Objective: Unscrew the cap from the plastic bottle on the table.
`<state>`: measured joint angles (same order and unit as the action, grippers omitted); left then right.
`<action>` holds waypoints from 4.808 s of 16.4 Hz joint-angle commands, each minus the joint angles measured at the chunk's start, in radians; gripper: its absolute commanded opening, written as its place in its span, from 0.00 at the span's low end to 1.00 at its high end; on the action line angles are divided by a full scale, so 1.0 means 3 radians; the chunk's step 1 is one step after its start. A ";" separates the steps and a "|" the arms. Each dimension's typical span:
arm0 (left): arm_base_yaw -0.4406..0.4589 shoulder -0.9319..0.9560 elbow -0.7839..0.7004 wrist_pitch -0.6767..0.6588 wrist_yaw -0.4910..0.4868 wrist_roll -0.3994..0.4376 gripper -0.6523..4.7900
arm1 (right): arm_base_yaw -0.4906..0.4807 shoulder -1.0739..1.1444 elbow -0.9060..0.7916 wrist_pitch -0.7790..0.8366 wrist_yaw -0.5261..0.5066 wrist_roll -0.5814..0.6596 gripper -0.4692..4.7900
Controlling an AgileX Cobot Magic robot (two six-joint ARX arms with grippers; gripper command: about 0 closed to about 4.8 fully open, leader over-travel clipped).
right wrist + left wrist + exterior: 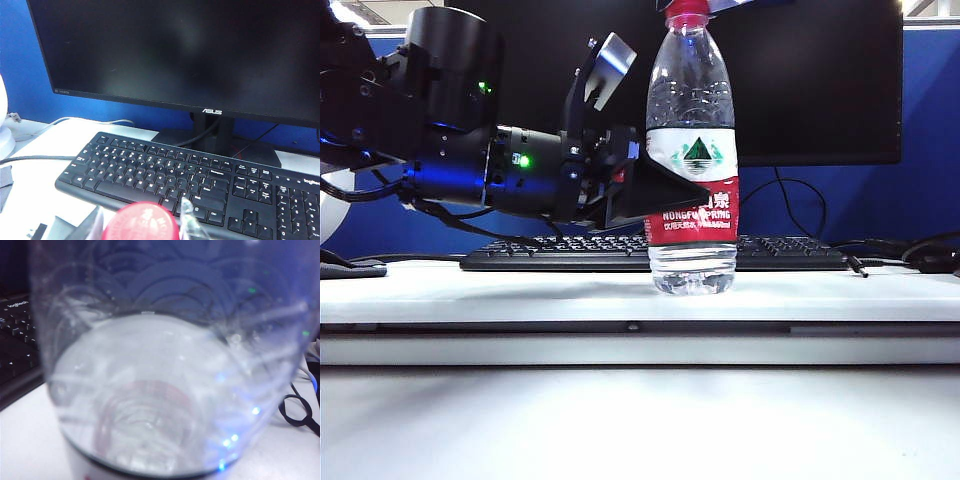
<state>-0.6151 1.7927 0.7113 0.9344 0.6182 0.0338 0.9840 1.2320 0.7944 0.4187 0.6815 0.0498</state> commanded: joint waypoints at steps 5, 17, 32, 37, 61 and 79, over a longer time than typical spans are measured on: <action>0.0001 0.0022 -0.0017 -0.0217 -0.0038 0.0037 0.11 | 0.0008 -0.0008 0.0022 -0.0048 -0.0015 0.0009 0.26; 0.0001 0.0022 -0.0017 -0.0219 0.0048 0.0038 0.11 | -0.0107 -0.0183 0.0020 -0.0506 -0.0482 -0.0006 0.24; 0.0001 0.0022 -0.0017 -0.0219 0.0048 0.0038 0.11 | -0.1300 -0.0348 0.0020 -0.0889 -0.3451 0.0023 0.24; 0.0001 0.0022 -0.0017 -0.0219 0.0048 0.0038 0.11 | -0.1548 -0.0341 0.0020 -0.0890 -0.4121 0.0071 0.24; 0.0001 0.0022 -0.0017 -0.0298 0.0048 0.0052 0.11 | -0.1974 -0.0071 0.0037 -0.0843 -0.5233 0.0032 0.47; 0.0001 0.0022 -0.0017 -0.0292 0.0036 0.0051 0.11 | -0.1976 -0.0690 0.0153 -0.0905 -0.3989 0.0097 0.92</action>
<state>-0.6163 1.7905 0.7116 0.9195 0.6544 0.0475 0.3893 1.0420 0.8364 0.1528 -0.5529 0.0750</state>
